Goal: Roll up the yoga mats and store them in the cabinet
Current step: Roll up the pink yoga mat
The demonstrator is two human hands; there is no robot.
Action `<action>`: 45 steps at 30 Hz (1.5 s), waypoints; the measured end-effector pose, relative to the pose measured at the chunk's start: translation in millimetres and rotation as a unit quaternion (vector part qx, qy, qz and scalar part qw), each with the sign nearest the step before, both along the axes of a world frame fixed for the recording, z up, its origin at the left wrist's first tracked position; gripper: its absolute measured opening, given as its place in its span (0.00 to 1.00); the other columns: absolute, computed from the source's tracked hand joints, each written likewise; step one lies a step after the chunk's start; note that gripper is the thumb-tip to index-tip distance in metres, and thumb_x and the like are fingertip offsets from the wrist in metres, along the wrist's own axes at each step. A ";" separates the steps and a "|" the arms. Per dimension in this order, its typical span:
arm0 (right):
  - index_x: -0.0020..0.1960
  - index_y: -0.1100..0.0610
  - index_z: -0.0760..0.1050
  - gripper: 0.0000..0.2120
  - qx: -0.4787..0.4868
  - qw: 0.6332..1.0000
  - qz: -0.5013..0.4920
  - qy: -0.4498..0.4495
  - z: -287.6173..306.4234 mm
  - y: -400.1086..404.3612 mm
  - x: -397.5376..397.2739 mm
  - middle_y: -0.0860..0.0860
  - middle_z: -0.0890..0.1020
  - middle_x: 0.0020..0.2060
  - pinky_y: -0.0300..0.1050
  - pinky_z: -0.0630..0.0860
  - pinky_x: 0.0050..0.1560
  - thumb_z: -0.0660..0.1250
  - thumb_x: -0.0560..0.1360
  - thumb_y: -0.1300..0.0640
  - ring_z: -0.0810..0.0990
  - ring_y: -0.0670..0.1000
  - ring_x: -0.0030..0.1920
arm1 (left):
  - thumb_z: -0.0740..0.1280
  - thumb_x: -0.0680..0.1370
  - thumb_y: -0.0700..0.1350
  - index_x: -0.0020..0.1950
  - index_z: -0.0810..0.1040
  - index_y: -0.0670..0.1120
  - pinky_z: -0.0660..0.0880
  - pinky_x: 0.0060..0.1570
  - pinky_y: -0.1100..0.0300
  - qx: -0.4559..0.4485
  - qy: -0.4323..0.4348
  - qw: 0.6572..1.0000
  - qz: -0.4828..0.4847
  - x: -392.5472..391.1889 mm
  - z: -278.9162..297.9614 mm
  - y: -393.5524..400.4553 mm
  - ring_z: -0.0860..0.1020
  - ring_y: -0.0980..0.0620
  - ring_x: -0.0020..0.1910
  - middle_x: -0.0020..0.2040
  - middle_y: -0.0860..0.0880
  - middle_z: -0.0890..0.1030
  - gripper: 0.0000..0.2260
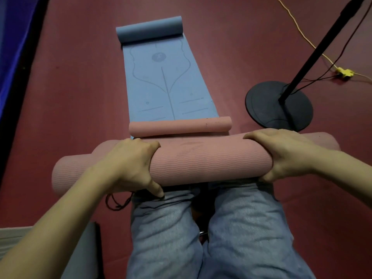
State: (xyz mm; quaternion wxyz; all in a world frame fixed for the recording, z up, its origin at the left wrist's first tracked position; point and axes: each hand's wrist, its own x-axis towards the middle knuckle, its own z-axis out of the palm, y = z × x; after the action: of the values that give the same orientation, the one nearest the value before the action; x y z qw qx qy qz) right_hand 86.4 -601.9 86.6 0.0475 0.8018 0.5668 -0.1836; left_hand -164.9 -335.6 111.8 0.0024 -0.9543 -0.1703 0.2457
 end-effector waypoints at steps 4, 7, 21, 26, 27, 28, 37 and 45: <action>0.69 0.51 0.70 0.51 0.072 0.996 -0.019 -0.044 -11.8 -4.0 -9.5 0.49 0.80 0.57 0.50 0.75 0.53 0.73 0.49 0.34 0.78 0.55 0.54 | 0.75 0.47 0.77 0.57 0.74 0.56 0.77 0.44 0.55 -0.069 0.019 0.997 0.033 13.5 5.0 11.9 0.77 0.50 0.43 0.46 0.56 0.79 0.44; 0.67 0.50 0.71 0.50 0.072 0.996 -0.023 -0.045 -12.3 -0.2 -6.6 0.49 0.81 0.55 0.49 0.75 0.50 0.74 0.48 0.34 0.80 0.55 0.52 | 0.74 0.45 0.78 0.58 0.74 0.57 0.78 0.49 0.53 -0.084 0.029 0.995 0.049 17.8 4.4 13.6 0.79 0.49 0.47 0.51 0.55 0.82 0.47; 0.58 0.36 0.62 0.45 -0.095 0.987 -0.060 0.118 7.3 48.4 35.1 0.37 0.75 0.50 0.42 0.72 0.47 0.84 0.48 0.39 0.76 0.42 0.49 | 0.67 0.49 0.84 0.83 0.52 0.53 0.73 0.58 0.50 0.016 -0.085 0.994 0.069 -9.7 -9.4 -4.7 0.76 0.45 0.67 0.71 0.51 0.75 0.69; 0.53 0.30 0.63 0.43 -0.105 0.981 -0.075 0.143 3.4 53.4 43.7 0.35 0.76 0.49 0.41 0.70 0.47 0.85 0.46 0.38 0.76 0.40 0.49 | 0.72 0.47 0.80 0.81 0.61 0.50 0.75 0.56 0.50 0.038 -0.109 0.992 0.046 -15.9 -21.1 -6.4 0.79 0.43 0.61 0.67 0.48 0.79 0.68; 0.51 0.29 0.63 0.42 -0.102 0.980 -0.082 0.148 3.0 53.0 43.4 0.35 0.76 0.49 0.41 0.71 0.48 0.85 0.45 0.38 0.77 0.40 0.49 | 0.72 0.48 0.81 0.80 0.63 0.52 0.75 0.54 0.51 0.042 -0.090 0.994 0.044 -12.2 -18.4 -5.1 0.80 0.44 0.60 0.66 0.50 0.79 0.65; 0.50 0.28 0.64 0.41 -0.101 0.979 -0.087 0.153 3.1 52.4 43.1 0.35 0.76 0.49 0.40 0.71 0.48 0.85 0.45 0.37 0.77 0.41 0.49 | 0.71 0.48 0.81 0.77 0.65 0.54 0.74 0.52 0.52 0.046 -0.069 0.996 0.040 -6.8 -15.8 -2.6 0.80 0.46 0.59 0.64 0.53 0.79 0.62; 0.55 0.36 0.69 0.35 -0.046 0.991 -0.070 0.099 14.3 52.1 34.6 0.35 0.77 0.48 0.43 0.72 0.48 0.79 0.54 0.30 0.78 0.42 0.50 | 0.83 0.52 0.68 0.68 0.70 0.65 0.69 0.46 0.61 -0.107 -0.004 0.992 0.071 31.9 5.7 39.7 0.73 0.53 0.46 0.45 0.61 0.73 0.47; 0.62 0.47 0.65 0.54 0.017 0.998 -0.046 -0.047 -4.5 44.8 19.6 0.44 0.80 0.52 0.48 0.71 0.47 0.68 0.46 0.16 0.80 0.51 0.51 | 0.82 0.47 0.68 0.66 0.72 0.64 0.74 0.50 0.58 -0.143 0.010 0.983 0.115 33.4 -3.8 60.7 0.77 0.53 0.51 0.50 0.62 0.77 0.49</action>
State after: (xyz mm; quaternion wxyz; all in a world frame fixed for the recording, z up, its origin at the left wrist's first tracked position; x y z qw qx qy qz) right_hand 106.0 -557.1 82.1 0.0516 0.8356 0.5292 -0.1381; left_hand -131.4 -274.9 108.1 -0.1605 -0.9162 -0.2424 0.2756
